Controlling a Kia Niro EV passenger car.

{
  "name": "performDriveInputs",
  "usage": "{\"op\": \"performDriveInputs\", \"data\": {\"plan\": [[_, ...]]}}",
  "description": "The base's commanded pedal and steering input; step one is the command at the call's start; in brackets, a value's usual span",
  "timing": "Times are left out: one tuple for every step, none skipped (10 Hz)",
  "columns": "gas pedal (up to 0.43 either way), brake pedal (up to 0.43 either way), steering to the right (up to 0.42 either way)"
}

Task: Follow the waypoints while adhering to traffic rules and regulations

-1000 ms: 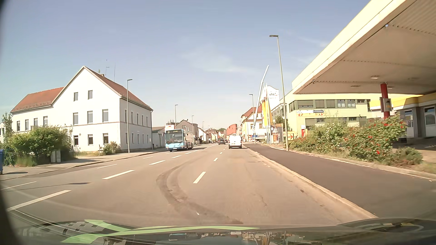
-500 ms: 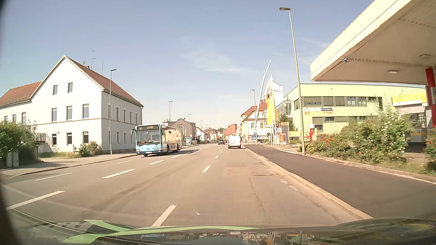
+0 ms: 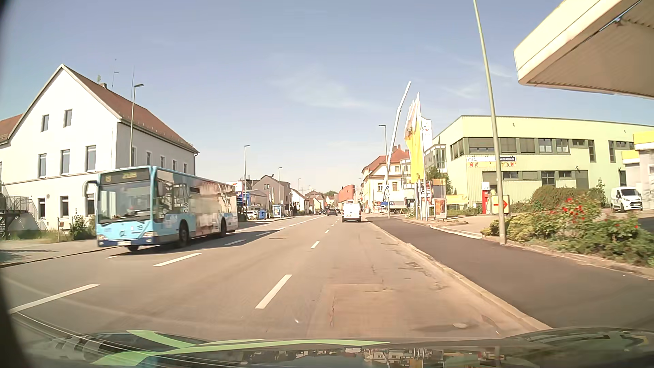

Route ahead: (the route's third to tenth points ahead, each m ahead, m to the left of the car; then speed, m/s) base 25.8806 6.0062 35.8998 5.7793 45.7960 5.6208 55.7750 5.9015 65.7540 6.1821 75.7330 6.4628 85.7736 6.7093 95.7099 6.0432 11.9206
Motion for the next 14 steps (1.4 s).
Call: {"op": "performDriveInputs", "data": {"plan": [[0.098, 0.0, -0.004], [0.098, 0.0, -0.004], [0.098, 0.0, -0.004], [0.098, 0.0, -0.005], [0.098, 0.0, -0.005], [0.098, 0.0, -0.005], [0.098, 0.0, -0.005], [0.098, 0.0, -0.006], [0.098, 0.0, -0.006], [0.098, 0.0, -0.006], [0.098, 0.0, -0.006], [0.098, 0.0, -0.006], [0.098, 0.0, -0.006], [0.098, 0.0, -0.006]]}}
